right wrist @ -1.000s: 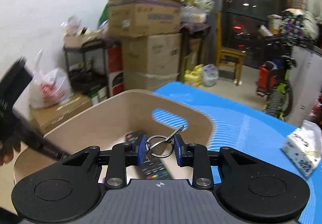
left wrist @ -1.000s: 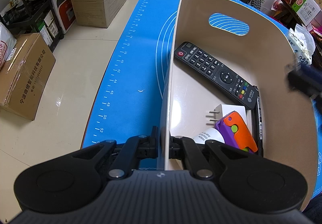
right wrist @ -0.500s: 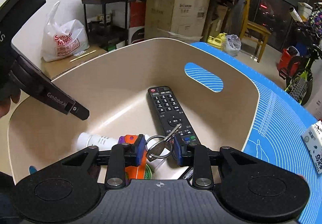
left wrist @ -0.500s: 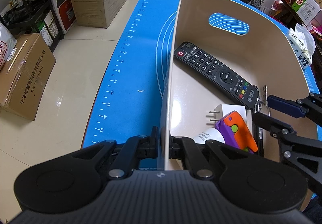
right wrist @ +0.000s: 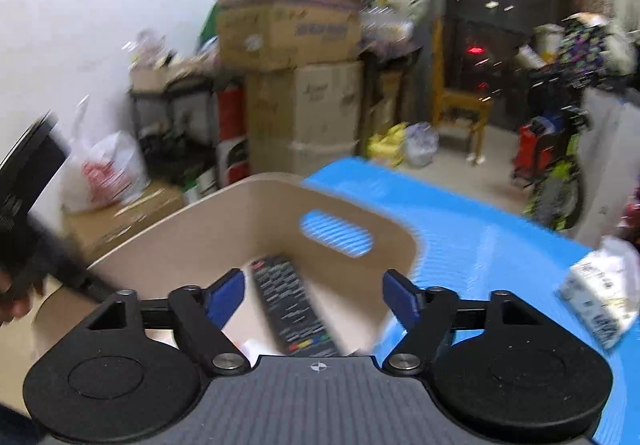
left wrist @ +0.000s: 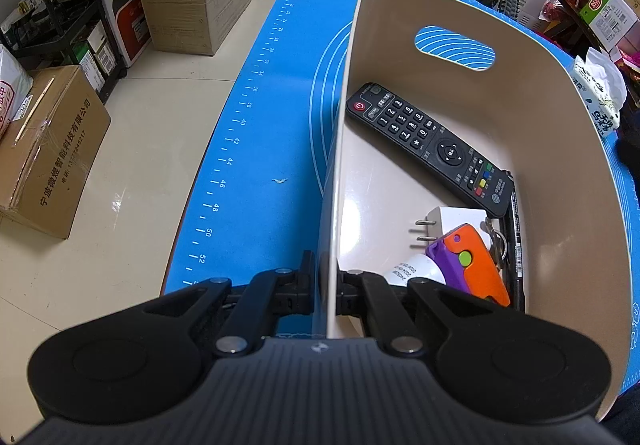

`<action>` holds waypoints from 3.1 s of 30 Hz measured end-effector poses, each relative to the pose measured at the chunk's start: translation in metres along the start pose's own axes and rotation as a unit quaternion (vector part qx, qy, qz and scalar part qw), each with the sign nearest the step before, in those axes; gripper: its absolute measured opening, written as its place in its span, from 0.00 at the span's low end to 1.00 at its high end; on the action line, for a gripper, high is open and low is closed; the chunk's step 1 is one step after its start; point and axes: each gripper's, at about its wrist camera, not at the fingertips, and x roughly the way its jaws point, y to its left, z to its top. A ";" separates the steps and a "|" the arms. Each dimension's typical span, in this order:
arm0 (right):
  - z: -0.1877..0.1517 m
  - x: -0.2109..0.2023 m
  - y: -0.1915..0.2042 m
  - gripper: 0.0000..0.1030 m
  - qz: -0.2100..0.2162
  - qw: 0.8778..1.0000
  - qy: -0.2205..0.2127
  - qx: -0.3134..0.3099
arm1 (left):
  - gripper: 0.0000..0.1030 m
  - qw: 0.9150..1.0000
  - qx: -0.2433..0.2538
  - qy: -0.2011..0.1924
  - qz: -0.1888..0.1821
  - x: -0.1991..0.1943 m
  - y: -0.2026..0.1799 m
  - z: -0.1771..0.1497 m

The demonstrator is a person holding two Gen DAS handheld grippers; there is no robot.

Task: Organize rigid objects
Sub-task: 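Carry the silver keys with the right tool and drop them into the bin, then move the right tool to the clear tape roll and grasp its edge, then carry the tape roll with the right tool and release it into the bin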

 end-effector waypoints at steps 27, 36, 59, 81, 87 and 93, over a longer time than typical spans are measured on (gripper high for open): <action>-0.085 0.063 -0.158 0.85 -0.139 0.968 0.193 0.081 | 0.06 1.000 0.000 0.000 0.001 0.001 -0.001 0.000; -0.095 0.072 -0.153 0.48 -0.144 0.964 0.209 0.073 | 0.06 1.000 0.000 0.000 0.001 0.001 -0.001 0.000; -0.049 0.029 -0.118 0.16 -0.124 0.987 0.094 0.039 | 0.06 1.000 0.000 0.001 0.004 0.002 0.001 0.000; 0.043 0.005 0.012 0.16 0.000 1.000 -0.007 -0.010 | 0.06 1.000 0.001 0.001 0.005 0.002 0.002 0.000; 0.033 0.024 0.049 0.16 0.039 0.998 0.038 -0.030 | 0.05 1.000 0.001 0.000 0.005 0.000 0.002 0.001; 0.015 0.046 0.074 0.16 0.060 0.992 0.105 -0.033 | 0.05 1.000 0.001 0.000 0.005 0.000 0.003 0.001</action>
